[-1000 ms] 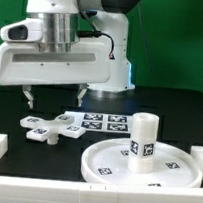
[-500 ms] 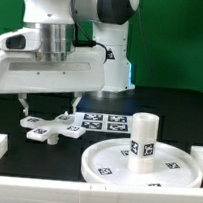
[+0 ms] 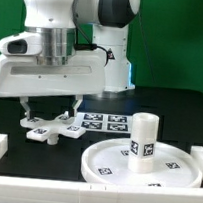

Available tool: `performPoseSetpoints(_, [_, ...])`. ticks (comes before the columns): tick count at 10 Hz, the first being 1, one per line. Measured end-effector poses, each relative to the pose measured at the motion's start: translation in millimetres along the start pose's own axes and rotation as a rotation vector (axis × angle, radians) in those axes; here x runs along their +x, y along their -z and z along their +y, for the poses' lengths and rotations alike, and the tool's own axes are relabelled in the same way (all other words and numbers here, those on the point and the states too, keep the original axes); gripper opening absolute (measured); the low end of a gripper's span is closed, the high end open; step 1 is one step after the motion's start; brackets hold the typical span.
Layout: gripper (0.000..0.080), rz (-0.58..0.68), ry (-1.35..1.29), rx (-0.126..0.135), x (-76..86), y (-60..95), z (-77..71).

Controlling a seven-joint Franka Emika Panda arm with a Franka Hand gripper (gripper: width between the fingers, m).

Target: Assemble round table

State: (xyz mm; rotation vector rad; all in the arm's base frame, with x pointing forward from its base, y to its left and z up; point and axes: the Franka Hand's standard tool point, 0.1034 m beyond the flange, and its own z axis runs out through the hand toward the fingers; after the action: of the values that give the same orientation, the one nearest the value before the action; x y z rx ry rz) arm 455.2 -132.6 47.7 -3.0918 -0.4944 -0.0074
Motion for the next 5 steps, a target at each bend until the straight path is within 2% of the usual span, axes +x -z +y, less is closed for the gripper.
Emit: performPoseSetpoints(5, [0.0649, -0.005, 0.031, -0.002, -0.2, -5.5, -4.9])
